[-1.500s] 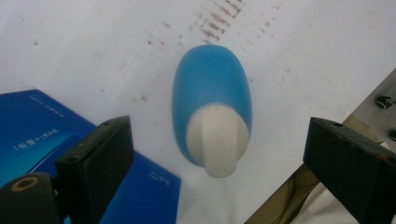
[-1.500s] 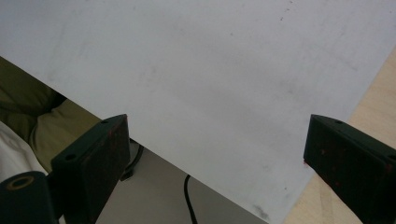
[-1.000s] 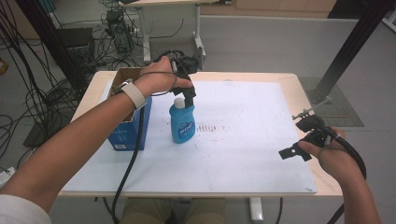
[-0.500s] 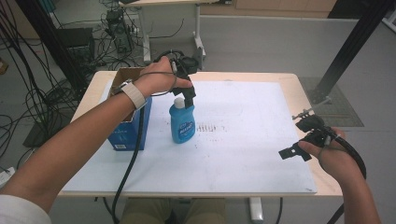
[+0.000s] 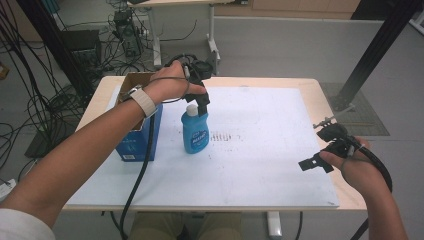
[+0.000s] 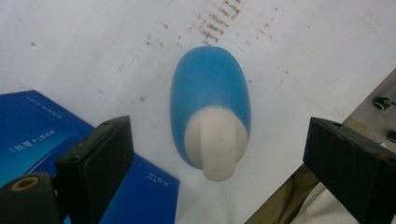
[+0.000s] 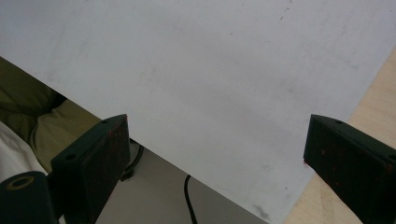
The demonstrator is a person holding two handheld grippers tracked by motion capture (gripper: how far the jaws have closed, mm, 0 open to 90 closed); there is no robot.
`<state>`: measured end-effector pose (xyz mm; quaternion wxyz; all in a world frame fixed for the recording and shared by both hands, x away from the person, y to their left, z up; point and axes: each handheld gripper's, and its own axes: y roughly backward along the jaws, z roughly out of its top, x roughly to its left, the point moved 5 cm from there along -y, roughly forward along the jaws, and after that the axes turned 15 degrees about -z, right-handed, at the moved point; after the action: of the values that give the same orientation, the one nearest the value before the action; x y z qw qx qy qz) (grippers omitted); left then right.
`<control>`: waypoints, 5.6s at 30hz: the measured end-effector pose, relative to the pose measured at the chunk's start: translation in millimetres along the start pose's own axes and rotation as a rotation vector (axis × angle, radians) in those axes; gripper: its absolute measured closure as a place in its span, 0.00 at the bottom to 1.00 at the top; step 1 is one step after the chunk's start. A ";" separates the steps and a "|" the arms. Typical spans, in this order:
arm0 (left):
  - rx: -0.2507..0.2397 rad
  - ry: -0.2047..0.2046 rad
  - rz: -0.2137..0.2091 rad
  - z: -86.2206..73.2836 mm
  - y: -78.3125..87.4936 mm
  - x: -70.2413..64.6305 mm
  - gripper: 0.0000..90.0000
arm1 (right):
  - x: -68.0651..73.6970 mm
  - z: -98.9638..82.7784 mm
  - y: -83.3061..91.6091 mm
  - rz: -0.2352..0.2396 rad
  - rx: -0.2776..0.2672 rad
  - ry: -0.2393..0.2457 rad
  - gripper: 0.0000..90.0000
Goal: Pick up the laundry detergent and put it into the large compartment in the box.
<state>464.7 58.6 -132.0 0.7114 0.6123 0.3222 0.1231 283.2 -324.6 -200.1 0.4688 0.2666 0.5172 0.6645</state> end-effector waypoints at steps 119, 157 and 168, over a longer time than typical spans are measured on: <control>0.003 0.036 0.035 -0.2 -71.1 15.2 0.43 | 1.8 -7.5 -13.0 0.027 -0.008 -0.014 0.08; -0.002 0.041 0.034 -0.9 -71.1 15.7 0.43 | 3.2 -7.5 -11.0 0.019 -0.006 -0.017 0.08; -0.003 0.042 0.034 -1.1 -71.1 15.8 0.43 | 3.2 -9.1 -10.5 0.018 -0.005 -0.020 0.08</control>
<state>460.4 52.8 -204.6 0.7031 0.6139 0.3267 0.1484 277.8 -325.4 -213.3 0.4685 0.2767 0.5083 0.6675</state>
